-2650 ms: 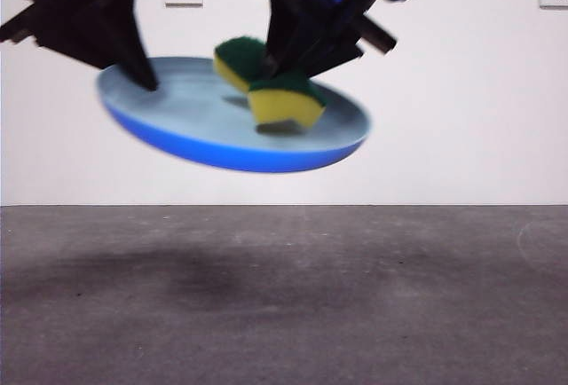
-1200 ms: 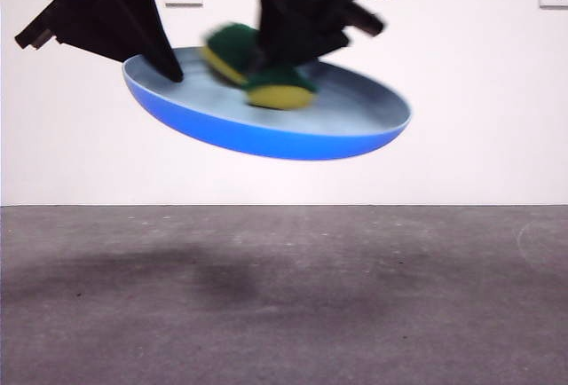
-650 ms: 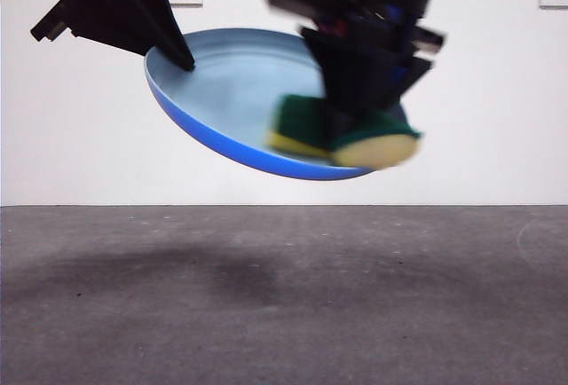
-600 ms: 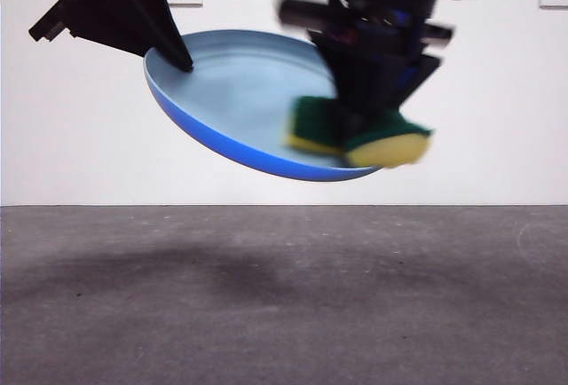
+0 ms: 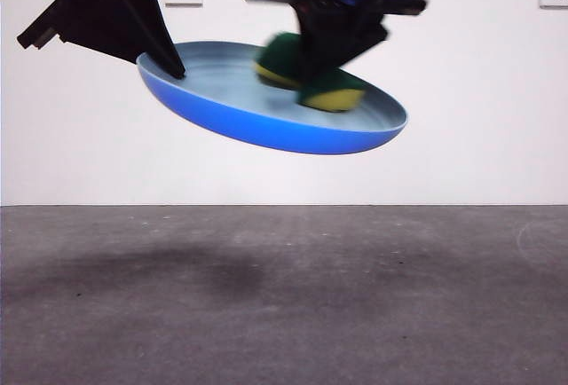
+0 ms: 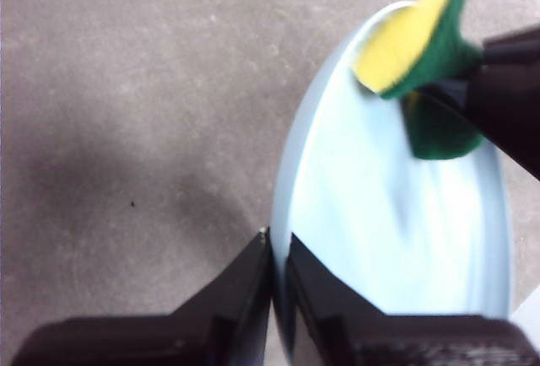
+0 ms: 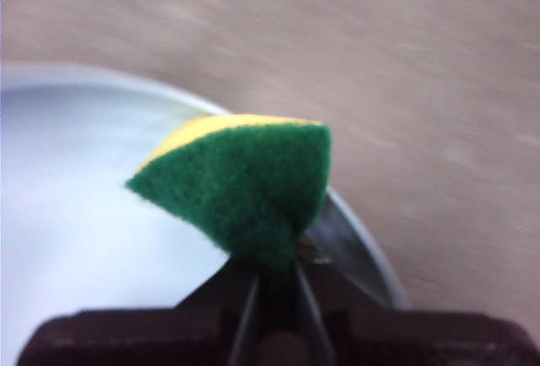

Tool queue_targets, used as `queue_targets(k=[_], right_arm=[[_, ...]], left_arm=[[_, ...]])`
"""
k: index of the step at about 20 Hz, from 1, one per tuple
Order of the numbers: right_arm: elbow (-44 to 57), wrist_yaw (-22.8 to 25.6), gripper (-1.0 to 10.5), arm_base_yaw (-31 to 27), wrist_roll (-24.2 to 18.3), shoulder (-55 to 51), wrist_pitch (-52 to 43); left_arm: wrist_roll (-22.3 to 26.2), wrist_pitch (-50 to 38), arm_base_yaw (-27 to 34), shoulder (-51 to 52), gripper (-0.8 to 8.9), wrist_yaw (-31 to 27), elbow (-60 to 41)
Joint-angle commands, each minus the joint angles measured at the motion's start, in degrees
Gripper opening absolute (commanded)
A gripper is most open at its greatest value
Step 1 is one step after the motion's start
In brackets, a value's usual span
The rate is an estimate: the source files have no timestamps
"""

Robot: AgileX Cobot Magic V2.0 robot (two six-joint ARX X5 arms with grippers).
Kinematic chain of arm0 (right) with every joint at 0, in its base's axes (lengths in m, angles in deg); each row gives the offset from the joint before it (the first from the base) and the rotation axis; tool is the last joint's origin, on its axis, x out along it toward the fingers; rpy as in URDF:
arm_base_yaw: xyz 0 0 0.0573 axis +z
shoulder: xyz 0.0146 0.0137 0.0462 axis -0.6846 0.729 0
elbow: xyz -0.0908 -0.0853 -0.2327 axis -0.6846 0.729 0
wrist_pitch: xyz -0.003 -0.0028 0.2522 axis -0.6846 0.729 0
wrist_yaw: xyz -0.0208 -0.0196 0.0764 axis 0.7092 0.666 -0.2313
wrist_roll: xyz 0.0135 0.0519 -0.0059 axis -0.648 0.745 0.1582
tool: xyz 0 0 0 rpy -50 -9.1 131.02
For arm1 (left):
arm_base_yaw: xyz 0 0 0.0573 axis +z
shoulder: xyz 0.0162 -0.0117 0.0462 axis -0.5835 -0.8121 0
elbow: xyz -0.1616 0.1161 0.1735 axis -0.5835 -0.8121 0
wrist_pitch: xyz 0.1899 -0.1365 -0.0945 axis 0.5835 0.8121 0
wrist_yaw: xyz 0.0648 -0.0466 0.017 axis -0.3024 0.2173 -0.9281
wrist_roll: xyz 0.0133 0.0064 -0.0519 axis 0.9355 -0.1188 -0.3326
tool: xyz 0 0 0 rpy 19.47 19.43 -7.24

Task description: Pick up the plate,pick up the cloth,clean the plate with the cloth

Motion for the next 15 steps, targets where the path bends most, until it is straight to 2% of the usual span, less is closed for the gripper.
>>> queue_targets(k=[1,3,4,7,10,12,15], right_arm=[[0.3,-14.2,-0.2,-0.1,2.6,0.5,-1.2],[0.3,-23.8,-0.2,-0.1,2.6,0.5,2.2],[0.3,-25.1,-0.2,-0.1,2.6,0.5,5.0],[0.3,-23.0,-0.2,-0.8,1.7,0.5,16.2],[0.3,-15.6,-0.2,-1.0,1.7,0.2,25.4],[0.3,-12.6,-0.2,-1.0,1.8,-0.9,27.6],[0.3,-12.6,-0.2,-1.0,1.9,-3.0,27.9]], left_arm=[[1.2,-0.6,-0.6,0.3,-0.08,4.1,-0.1],[1.7,-0.8,-0.6,0.3,-0.08,3.3,-0.1],[2.8,-0.8,-0.6,0.3,-0.08,1.7,-0.1],[7.0,-0.5,-0.6,0.3,-0.08,-8.8,-0.1],[10.9,-0.7,0.4,0.1,-0.08,-20.1,-0.1],[12.0,-1.4,2.4,-1.2,-0.08,-23.1,-0.1],[12.0,-2.0,5.0,-3.5,-0.08,-23.0,-0.1]])
